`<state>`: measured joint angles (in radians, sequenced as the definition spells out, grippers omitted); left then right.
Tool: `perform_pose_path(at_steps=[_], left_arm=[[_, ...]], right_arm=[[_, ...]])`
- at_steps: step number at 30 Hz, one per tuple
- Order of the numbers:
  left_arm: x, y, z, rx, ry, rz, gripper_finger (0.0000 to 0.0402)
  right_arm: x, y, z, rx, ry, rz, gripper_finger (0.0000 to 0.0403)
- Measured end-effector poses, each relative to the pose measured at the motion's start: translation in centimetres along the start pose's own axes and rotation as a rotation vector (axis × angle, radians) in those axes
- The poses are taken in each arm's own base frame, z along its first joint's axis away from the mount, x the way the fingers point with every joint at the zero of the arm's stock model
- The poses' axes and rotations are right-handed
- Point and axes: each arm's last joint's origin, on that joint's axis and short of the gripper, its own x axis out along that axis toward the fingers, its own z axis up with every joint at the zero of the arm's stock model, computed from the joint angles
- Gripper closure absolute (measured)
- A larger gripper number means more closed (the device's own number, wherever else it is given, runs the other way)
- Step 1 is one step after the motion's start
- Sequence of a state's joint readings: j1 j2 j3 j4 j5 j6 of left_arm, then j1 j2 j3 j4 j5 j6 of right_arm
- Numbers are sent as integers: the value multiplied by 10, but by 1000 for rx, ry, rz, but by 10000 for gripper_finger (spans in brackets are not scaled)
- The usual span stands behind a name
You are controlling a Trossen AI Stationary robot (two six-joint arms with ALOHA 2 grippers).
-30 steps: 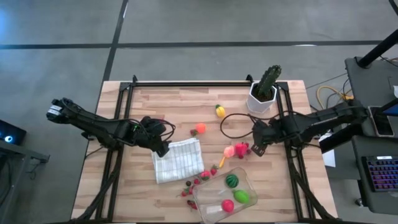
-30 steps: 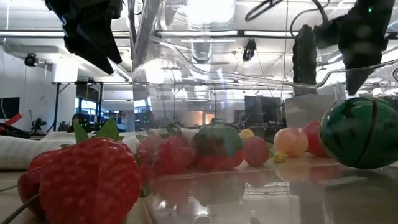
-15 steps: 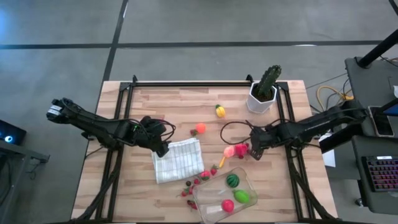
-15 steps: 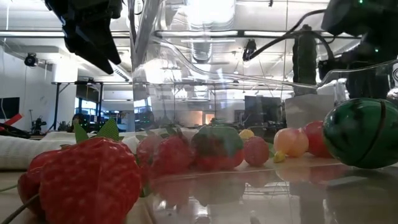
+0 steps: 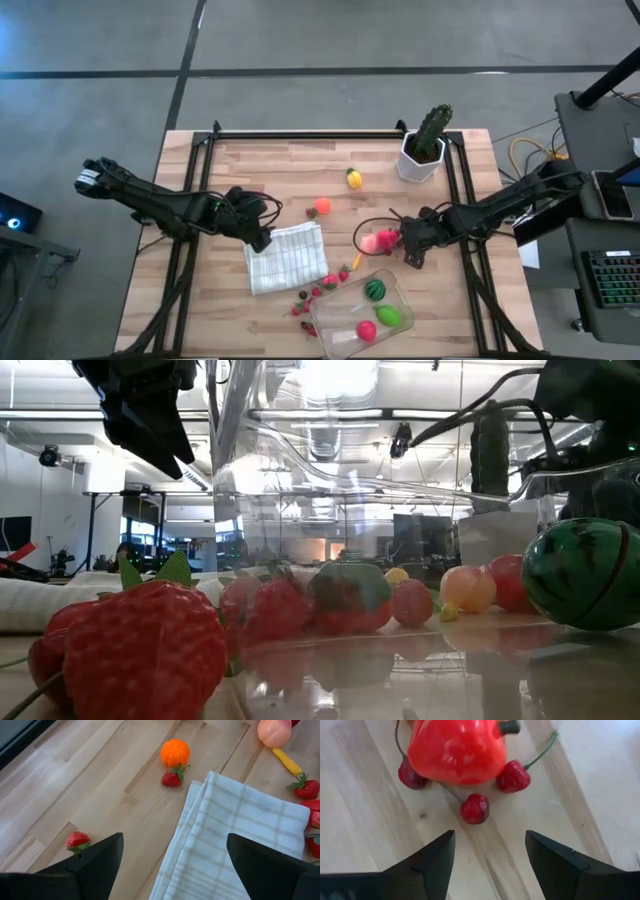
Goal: Pick and placing Produce into tupperware
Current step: Put the red cherry into the transparent bin
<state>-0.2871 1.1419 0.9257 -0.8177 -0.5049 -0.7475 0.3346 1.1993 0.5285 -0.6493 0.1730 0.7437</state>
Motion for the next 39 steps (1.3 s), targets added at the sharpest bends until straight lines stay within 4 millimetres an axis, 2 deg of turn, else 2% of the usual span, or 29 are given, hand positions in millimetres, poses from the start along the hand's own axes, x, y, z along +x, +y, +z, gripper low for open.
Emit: perform_pose_path(at_steps=[9,15,21,28,39], left_arm=[[0,0,0,-6,-2,-1,61],[0,0,0,-8,-2,0,61],[1,2,2,-17,-3,8,61],[1,0,4,-29,-20,-9,61],[1,0,3,7,-18,-6,61]], right_arm=[[9,3,0,-3,32,-39,112],[12,4,1,-9,19,-61,96],[12,5,5,-19,-41,-70,104],[13,9,9,-148,-103,-34,114],[17,7,3,-128,-47,4,149]])
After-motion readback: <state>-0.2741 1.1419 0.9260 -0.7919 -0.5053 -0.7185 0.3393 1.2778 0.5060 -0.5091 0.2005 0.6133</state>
